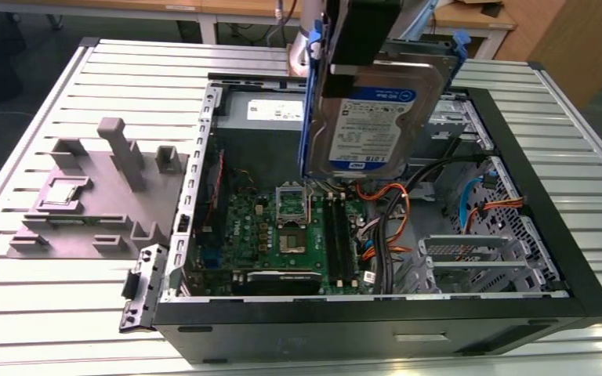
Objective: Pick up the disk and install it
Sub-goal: 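Insert the disk into the insertion slot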
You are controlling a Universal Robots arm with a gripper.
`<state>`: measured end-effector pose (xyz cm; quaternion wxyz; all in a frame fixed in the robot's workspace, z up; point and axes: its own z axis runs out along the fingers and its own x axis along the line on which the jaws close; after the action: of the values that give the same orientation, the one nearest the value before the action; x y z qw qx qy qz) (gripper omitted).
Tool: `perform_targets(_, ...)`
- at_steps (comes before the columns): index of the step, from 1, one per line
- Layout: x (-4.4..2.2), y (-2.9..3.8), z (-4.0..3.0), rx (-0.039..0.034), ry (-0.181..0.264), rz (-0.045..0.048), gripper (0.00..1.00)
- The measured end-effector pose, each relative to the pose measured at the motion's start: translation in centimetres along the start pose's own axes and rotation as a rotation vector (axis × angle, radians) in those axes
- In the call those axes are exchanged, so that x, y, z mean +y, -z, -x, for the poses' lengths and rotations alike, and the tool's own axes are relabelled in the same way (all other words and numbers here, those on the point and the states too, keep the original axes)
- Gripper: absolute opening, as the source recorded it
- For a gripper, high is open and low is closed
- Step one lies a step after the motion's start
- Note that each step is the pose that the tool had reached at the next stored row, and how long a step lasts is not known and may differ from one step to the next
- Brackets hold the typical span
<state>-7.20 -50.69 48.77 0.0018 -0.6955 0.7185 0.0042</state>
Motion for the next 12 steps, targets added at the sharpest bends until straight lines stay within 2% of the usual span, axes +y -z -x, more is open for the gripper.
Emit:
perform_targets(7, -0.41, -0.52, -0.44, -0.0002, -0.004, -0.009, 0.37)
perform_targets(12, -0.8, -0.62, -1.35, -0.0006, -0.004, -0.0093, 0.37)
